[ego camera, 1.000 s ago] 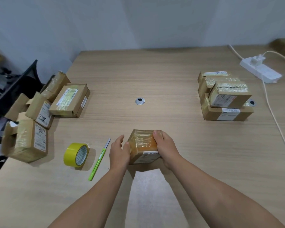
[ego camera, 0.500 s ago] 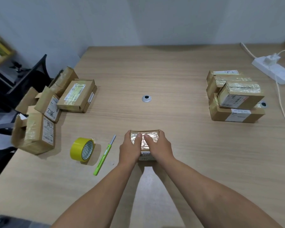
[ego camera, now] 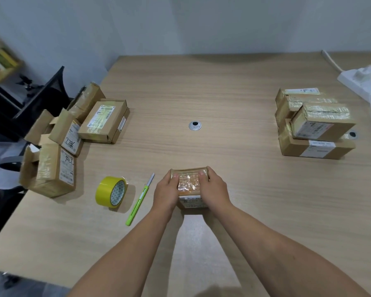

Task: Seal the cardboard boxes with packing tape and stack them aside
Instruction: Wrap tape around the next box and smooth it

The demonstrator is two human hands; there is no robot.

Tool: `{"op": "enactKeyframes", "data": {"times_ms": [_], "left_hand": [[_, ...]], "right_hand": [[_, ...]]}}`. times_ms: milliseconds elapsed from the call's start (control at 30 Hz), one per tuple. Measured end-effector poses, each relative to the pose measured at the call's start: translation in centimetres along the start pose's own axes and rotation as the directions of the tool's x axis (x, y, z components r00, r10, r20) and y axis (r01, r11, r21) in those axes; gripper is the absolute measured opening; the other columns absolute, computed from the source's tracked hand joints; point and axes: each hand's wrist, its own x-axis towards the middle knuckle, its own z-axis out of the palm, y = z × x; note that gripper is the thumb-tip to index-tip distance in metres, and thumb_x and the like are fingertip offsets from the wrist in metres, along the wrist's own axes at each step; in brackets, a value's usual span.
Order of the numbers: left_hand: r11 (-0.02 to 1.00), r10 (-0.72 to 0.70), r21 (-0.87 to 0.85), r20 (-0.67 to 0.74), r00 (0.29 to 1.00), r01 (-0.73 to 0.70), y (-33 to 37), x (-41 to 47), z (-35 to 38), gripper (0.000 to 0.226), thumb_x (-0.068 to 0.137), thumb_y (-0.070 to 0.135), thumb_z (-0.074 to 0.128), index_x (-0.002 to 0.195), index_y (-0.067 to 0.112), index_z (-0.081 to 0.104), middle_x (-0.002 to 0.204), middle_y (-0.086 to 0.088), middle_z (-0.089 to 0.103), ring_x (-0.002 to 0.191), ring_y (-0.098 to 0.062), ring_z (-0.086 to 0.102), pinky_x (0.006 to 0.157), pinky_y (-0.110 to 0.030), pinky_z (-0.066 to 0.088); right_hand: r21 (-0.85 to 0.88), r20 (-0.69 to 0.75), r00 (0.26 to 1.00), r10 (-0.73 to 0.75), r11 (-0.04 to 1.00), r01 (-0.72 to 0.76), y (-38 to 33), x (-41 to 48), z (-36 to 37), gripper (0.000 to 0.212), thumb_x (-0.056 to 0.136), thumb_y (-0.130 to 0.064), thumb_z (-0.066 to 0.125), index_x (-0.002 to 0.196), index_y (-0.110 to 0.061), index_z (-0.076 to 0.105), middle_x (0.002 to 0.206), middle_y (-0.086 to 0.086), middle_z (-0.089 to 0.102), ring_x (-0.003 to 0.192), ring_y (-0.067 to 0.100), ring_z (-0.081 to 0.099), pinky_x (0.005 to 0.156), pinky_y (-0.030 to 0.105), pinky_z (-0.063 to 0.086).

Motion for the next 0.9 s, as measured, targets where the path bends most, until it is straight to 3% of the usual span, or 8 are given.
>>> {"op": "enactKeyframes", "data": {"times_ms": [100,167,233,300,367,533,733,900], "left_hand": [[0.997,-0.047,-0.059,0.021,0.999,0.048,-0.2,0.2,-0.4,0.028,0.103,0.031,0.045,0.112,0.029,0.072,0.102,0.003,0.076,0.102,-0.022,0.071,0.098,-0.047,0.053],[0.994,-0.059,-0.086,0.047,0.997,0.063,-0.2,0.3,-0.5,0.03,0.103,0.032,0.045,0.116,0.026,0.071,0.108,0.0,0.076,0.105,-0.024,0.07,0.101,-0.049,0.051],[0.993,-0.052,-0.097,0.104,0.993,0.062,0.1,0.1,-0.4,0.03,0.1,0.038,0.05,0.121,0.025,0.067,0.111,0.001,0.075,0.105,-0.021,0.07,0.103,-0.05,0.05],[0.998,-0.014,-0.066,0.129,0.992,0.023,0.0,-0.5,-0.2,0.036,0.096,0.04,0.06,0.13,0.029,0.057,0.119,0.01,0.069,0.108,-0.015,0.067,0.103,-0.044,0.049],[0.999,0.031,-0.015,0.058,0.998,-0.03,-0.4,-1.0,0.0,0.051,0.096,0.035,0.064,0.142,0.032,0.044,0.126,0.013,0.06,0.112,-0.01,0.061,0.1,-0.035,0.048],[0.991,0.127,0.036,-0.002,0.992,-0.127,-1.1,-1.8,0.3,0.028,0.099,0.031,0.059,0.127,0.032,0.061,0.109,0.015,0.07,0.104,-0.005,0.065,0.095,-0.034,0.052],[0.994,0.086,-0.068,0.026,0.996,-0.084,-0.9,-1.2,0.1,0.026,0.103,0.02,0.053,0.123,0.03,0.067,0.107,0.005,0.076,0.1,-0.013,0.071,0.09,-0.034,0.055],[0.99,0.026,-0.141,0.082,0.996,-0.014,-1.1,-0.7,-0.4,0.033,0.105,0.016,0.047,0.13,0.025,0.065,0.113,0.001,0.075,0.109,-0.021,0.07,0.101,-0.044,0.052]], "right_hand": [[0.012,0.006,1.0,-0.003,1.0,0.003,0.2,0.0,0.1,0.045,0.108,-0.04,0.036,0.145,-0.018,0.049,0.142,0.004,0.056,0.13,0.025,0.052,0.102,0.033,0.041],[0.034,0.005,1.0,-0.009,0.999,0.009,0.3,-0.1,0.1,0.04,0.107,-0.044,0.037,0.14,-0.024,0.05,0.143,0.004,0.055,0.133,0.026,0.05,0.097,0.031,0.038],[0.056,0.012,1.0,0.013,0.998,-0.014,0.1,-0.6,0.0,0.054,0.105,-0.049,0.042,0.153,-0.025,0.039,0.146,0.001,0.051,0.133,0.022,0.049,0.092,0.027,0.036],[0.059,0.032,0.999,0.009,0.998,-0.011,0.2,-1.0,-0.1,0.071,0.099,-0.052,0.052,0.159,-0.026,0.025,0.147,0.0,0.05,0.132,0.019,0.05,0.091,0.023,0.035],[0.06,0.04,0.999,-0.001,0.998,-0.002,0.4,-1.2,-0.1,0.08,0.096,-0.048,0.06,0.161,-0.025,0.018,0.147,0.001,0.05,0.131,0.018,0.05,0.09,0.02,0.034],[0.074,0.016,1.0,-0.026,0.997,0.024,1.0,-1.7,0.3,0.076,0.099,-0.044,0.059,0.16,-0.029,0.018,0.147,0.001,0.052,0.132,0.019,0.05,0.096,0.025,0.038],[0.066,0.038,0.999,-0.017,0.998,0.014,1.1,-1.2,0.4,0.069,0.103,-0.045,0.048,0.161,-0.034,0.012,0.152,0.004,0.047,0.131,0.022,0.05,0.099,0.033,0.043],[0.112,0.057,0.998,0.009,0.994,-0.015,1.3,-1.1,-0.2,0.058,0.108,-0.038,0.039,0.161,-0.034,0.015,0.145,0.001,0.05,0.103,0.011,0.049,0.056,0.005,0.039]]}}
